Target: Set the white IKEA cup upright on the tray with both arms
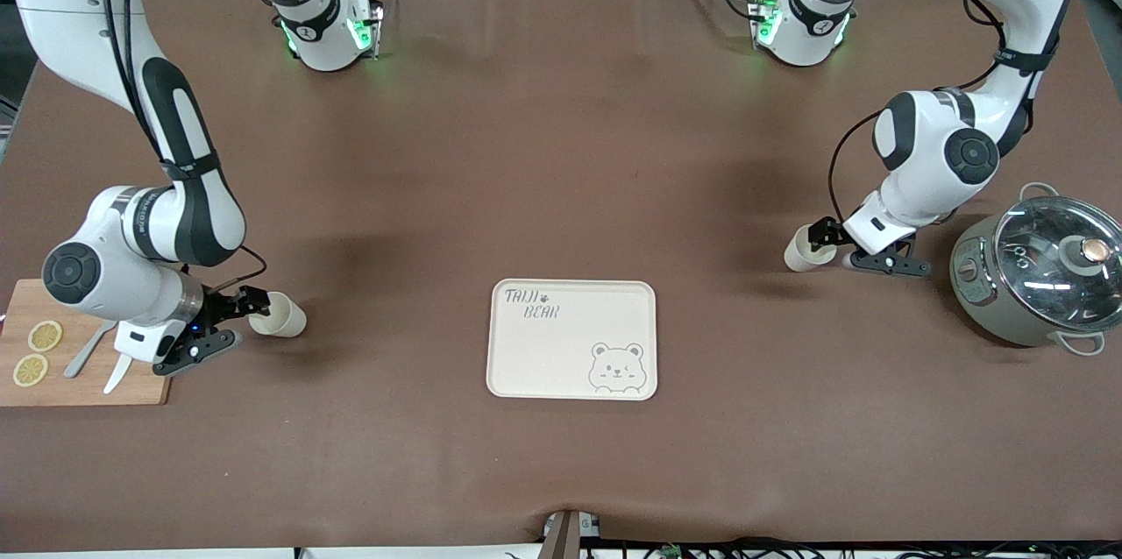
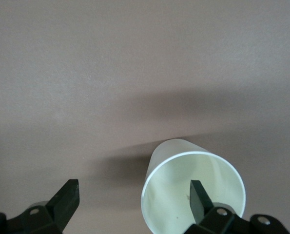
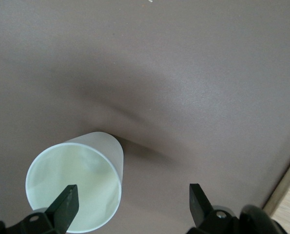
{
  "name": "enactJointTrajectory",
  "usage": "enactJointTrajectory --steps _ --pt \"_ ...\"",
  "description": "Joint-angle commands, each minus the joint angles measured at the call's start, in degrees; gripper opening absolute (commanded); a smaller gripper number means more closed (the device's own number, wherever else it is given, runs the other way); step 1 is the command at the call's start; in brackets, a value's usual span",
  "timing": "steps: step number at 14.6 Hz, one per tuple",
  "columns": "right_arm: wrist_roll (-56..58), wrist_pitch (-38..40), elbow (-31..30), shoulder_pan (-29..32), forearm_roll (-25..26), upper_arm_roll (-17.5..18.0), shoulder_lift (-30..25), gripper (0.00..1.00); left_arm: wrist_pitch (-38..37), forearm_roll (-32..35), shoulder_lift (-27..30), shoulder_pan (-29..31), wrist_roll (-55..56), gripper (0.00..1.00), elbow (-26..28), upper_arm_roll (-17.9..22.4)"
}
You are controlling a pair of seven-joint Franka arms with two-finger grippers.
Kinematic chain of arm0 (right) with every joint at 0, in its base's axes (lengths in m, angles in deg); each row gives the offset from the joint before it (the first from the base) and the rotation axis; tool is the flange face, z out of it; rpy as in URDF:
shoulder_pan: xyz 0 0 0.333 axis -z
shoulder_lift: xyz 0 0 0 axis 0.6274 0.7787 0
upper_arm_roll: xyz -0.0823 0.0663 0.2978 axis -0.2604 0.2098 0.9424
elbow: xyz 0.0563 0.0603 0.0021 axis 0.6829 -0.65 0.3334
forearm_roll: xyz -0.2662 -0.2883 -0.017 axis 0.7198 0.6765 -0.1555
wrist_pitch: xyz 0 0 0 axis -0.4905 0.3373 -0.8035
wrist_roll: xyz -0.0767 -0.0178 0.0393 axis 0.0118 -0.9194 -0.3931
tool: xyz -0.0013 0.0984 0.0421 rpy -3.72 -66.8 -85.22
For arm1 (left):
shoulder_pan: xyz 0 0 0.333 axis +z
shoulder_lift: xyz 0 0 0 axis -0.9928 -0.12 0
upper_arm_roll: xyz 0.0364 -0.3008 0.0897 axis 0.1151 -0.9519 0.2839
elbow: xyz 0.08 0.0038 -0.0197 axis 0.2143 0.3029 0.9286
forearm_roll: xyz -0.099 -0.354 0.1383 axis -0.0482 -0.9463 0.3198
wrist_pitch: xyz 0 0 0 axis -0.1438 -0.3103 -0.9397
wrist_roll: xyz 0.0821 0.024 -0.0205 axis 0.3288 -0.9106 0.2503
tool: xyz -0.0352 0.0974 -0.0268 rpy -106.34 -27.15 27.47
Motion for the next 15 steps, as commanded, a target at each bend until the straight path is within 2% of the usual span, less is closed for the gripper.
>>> enactJointTrajectory --steps 1,7,13,14,15 --pt "1.49 -1.35 -0.26 -0.09 -1.36 0.12 0.70 1.00 1.73 -0.32 0.21 0.47 -1.34 1.00 1.49 -0.25" --pt "1.49 -5.92 -2.98 -0.44 -1.36 0.21 1.50 1.00 4.89 -0.32 -1.28 0.55 -1.25 1.00 2.37 -0.34" --pt "1.49 -6.89 -3.60 -0.44 -1.45 0.30 1.58 1.00 5.51 -0.14 -2.33 0.47 -3.01 1.00 2.54 -0.34" --pt "1.49 -6.89 -3.60 -0.44 -1.45 0.30 1.58 1.00 5.51 -0.14 -1.99 0.47 -1.97 0.07 2.89 -0.34" --pt "1.49 -6.89 -3.60 -0.36 -1.45 0.47 1.58 1.00 5.60 0.20 -1.99 0.55 -2.65 0.00 3.33 -0.25"
